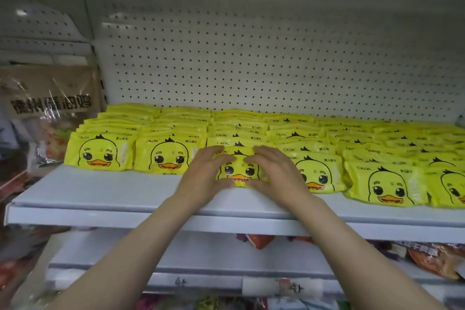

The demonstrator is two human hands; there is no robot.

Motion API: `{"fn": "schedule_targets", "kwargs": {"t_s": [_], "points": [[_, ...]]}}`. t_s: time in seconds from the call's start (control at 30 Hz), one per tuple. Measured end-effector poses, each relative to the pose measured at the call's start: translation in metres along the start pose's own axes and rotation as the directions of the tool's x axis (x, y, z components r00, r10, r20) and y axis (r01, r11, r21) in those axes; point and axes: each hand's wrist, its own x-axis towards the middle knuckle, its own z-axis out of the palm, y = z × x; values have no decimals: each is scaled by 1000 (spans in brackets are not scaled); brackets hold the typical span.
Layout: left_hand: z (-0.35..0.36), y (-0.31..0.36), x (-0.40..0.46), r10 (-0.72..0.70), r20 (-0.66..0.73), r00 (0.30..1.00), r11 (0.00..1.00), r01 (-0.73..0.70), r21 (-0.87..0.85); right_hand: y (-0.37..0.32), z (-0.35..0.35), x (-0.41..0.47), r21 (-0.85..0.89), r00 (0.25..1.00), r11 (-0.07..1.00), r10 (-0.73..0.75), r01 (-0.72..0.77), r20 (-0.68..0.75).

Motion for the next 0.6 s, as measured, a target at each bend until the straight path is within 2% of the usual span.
{"fn": "schedule_targets", "kwargs": {"t_s": [0.27, 0.47, 0.6], "points": [[11, -2, 22, 80, -96, 992, 970, -56, 238, 8, 17, 24, -76, 994, 997, -19, 11, -103], [17, -9, 46, 103, -111, 988, 952, -66, 300, 9, 21, 46, -113, 991, 992, 32, -47, -128], [19, -17, 56, 114, -112, 987, 956, -78, 283, 11, 22, 50, -116, 992, 991, 48, -62, -120]]}}
